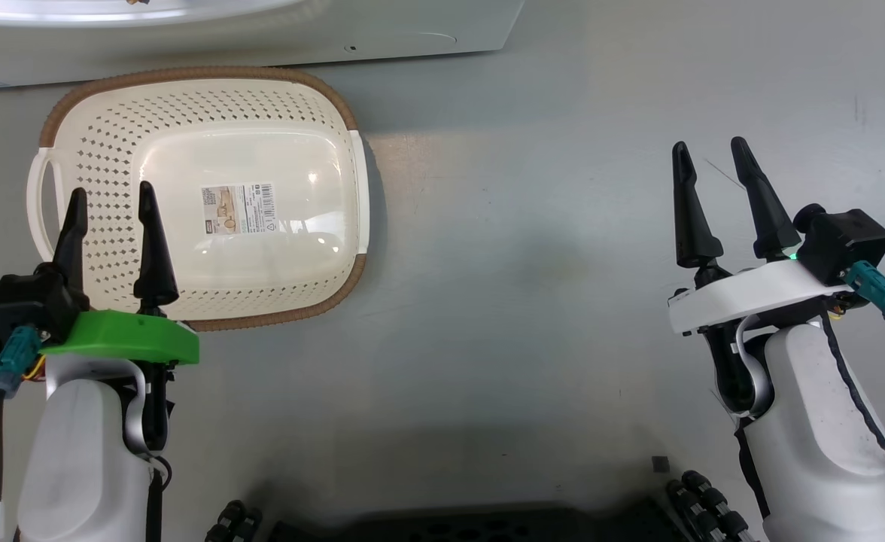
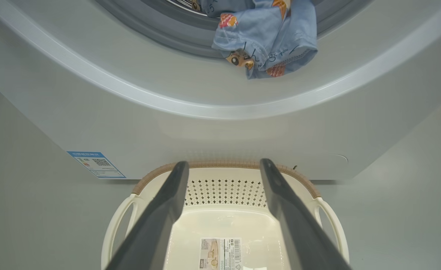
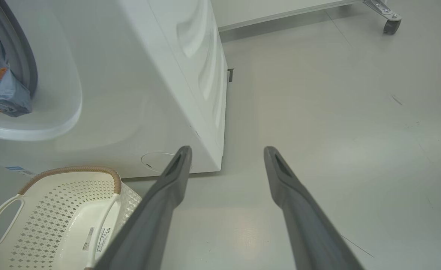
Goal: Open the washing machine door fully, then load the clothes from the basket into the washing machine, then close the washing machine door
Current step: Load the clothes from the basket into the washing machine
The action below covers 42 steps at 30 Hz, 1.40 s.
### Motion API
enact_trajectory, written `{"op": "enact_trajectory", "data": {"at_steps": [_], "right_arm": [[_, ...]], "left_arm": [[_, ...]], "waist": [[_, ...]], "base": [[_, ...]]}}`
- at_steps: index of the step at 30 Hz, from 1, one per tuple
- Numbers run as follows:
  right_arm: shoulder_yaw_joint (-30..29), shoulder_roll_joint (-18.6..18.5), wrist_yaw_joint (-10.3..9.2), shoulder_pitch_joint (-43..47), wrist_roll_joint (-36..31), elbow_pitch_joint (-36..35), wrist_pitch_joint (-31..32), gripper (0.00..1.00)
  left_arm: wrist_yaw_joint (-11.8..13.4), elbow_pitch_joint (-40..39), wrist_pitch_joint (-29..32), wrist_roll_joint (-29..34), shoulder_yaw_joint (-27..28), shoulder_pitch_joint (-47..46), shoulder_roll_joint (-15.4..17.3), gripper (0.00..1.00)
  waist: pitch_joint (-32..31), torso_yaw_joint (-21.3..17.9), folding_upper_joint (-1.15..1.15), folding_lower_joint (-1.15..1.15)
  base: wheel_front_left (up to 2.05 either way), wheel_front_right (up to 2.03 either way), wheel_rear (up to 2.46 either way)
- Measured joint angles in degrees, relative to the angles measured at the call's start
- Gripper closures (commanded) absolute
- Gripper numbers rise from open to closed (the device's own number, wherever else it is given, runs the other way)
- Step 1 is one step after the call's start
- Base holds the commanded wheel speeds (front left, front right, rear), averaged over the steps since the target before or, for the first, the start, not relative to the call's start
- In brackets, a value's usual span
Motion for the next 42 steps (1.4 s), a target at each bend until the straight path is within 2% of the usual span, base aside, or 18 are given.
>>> {"op": "enact_trajectory", "data": {"at_steps": [6, 14, 21, 42], "right_arm": [[0.4, 0.0, 0.00, 0.0, 0.0, 0.2, 0.0, 0.00], [1.5, 0.0, 0.00, 0.0, 0.0, 0.7, 0.0, 0.00], [1.6, 0.0, 0.00, 0.0, 0.0, 0.9, 0.0, 0.00], [1.6, 0.0, 0.00, 0.0, 0.5, 0.9, 0.0, 0.00]], "left_arm": [[-0.1, 0.5, 0.0, 0.0, -1.0, -0.6, 0.0, 0.00], [-0.1, 0.7, 0.0, 0.8, -2.1, -6.8, 0.2, 0.00], [-0.5, 4.0, 0.6, 1.2, -4.3, -11.4, 0.3, 0.00], [-0.5, 9.4, 10.9, 1.9, -5.7, -26.6, 2.6, 0.00]], "waist": [[-0.3, -0.1, 0.00, 0.00], [-0.9, -0.6, 0.00, 0.00], [-1.3, -1.2, 0.00, 0.00], [-1.0, -2.3, 0.00, 0.00]], "base": [[0.00, 0.00, 0.00], [0.00, 0.00, 0.00], [0.00, 0.00, 0.00], [0.00, 0.00, 0.00]]}}
